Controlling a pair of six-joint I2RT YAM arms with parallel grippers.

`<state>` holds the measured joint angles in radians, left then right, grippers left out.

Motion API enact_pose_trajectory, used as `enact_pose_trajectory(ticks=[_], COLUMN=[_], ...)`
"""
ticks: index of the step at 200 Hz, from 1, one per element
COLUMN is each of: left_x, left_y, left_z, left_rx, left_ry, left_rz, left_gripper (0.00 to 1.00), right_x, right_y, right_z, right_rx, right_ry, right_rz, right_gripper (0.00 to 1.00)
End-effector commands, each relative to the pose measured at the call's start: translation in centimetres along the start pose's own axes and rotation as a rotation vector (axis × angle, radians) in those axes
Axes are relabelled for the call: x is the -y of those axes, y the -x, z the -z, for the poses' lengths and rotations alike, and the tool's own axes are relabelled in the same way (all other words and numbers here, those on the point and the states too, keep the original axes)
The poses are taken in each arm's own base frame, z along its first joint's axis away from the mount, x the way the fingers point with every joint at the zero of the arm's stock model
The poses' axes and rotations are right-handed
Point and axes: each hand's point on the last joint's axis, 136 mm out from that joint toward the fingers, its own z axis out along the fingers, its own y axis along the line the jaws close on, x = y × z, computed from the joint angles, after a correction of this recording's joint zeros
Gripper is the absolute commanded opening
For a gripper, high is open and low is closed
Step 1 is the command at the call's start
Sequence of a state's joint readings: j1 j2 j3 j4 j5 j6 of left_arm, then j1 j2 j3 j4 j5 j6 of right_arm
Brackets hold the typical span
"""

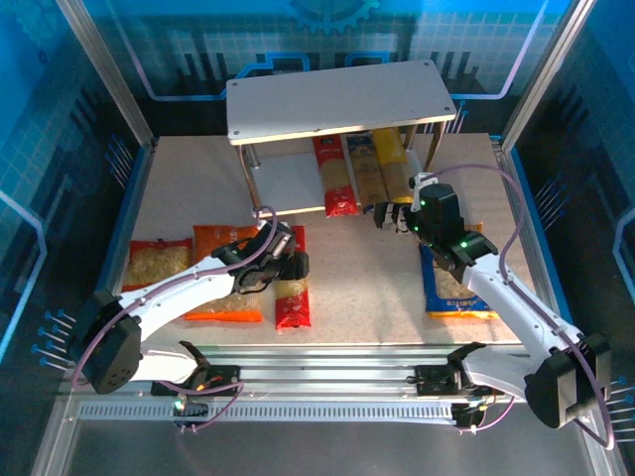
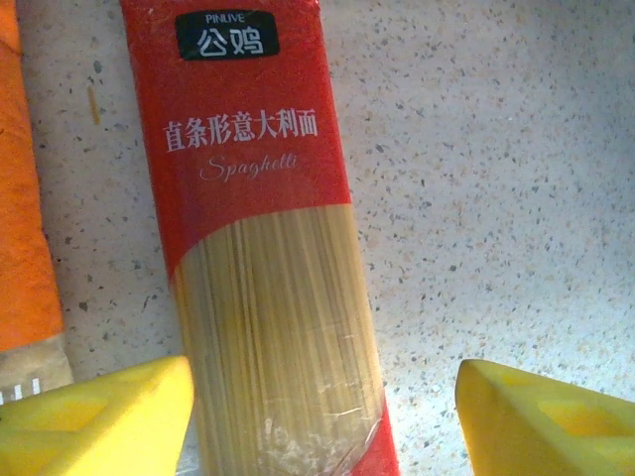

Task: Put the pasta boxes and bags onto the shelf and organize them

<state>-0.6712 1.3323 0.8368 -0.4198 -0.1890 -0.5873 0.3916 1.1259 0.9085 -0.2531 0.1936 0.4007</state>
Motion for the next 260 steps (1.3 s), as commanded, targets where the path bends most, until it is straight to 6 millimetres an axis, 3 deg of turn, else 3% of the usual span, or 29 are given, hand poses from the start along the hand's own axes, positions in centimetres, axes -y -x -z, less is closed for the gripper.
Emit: enact_pose_trajectory(ticks=[1, 19, 58, 95, 125, 129, 161, 173, 184, 191, 231, 243, 260], left_x=[0.3, 0.5, -1.3, -0.8, -1.8, -1.9, -1.8, -1.4, -1.3, -1.2, -1.3, -1.4, -1.3], left_y=[-1.8, -2.0, -2.6, -2.5, -3.9, -4.0, -4.5, -4.5, -4.5, -4.5, -4.6, -4.7, -4.4], left_z=[-1.6, -2.7, -4.5, -5.7, -7.0, -7.1, -8.1, -8.3, -8.4, -8.5, -8.2, -8.0, -7.4], left_rx=[-0.075, -0.073, -0.086, -0.100, -0.146, -0.149, -0.176, -0.189, -0.199, -0.202, -0.219, -0.221, -0.206], left_ry=[-0.031, -0.046, 0.059, 0.062, 0.118, 0.123, 0.137, 0.133, 0.136, 0.139, 0.143, 0.147, 0.135], left_rz=[0.005, 0.030, 0.074, 0.102, 0.100, 0.099, 0.076, 0.057, 0.047, 0.042, 0.022, 0.017, 0.010], left_gripper=[0.99, 0.99, 0.99, 0.99, 1.00, 0.99, 0.99, 0.90, 0.67, 0.59, 0.35, 0.00, 0.00], right_x=[0.5, 0.4, 0.3, 0.4, 0.7, 1.1, 1.4, 1.5, 1.6, 1.7, 1.9, 1.9, 1.9], right_y=[0.3, 0.5, 0.9, 0.7, 1.3, 0.3, 0.1, 0.3, 0.2, 0.3, 0.2, 0.2, 0.3], right_z=[0.5, 0.5, 0.7, 0.8, 1.2, 0.9, 0.8, 0.9, 0.9, 0.9, 0.9, 1.0, 1.1], right_rx=[0.020, 0.023, 0.035, 0.043, 0.065, 0.045, 0.046, 0.049, 0.049, 0.051, 0.050, 0.052, 0.056], right_ry=[-0.011, -0.005, 0.000, 0.002, 0.005, -0.002, 0.000, 0.000, -0.001, -0.002, -0.003, -0.002, -0.001], right_rz=[-0.021, -0.021, -0.015, -0.020, -0.030, -0.032, -0.045, -0.049, -0.051, -0.052, -0.060, -0.062, -0.065], right_gripper=[1.00, 1.00, 1.00, 1.00, 1.00, 1.00, 1.00, 1.00, 1.00, 1.00, 1.00, 1.00, 1.00])
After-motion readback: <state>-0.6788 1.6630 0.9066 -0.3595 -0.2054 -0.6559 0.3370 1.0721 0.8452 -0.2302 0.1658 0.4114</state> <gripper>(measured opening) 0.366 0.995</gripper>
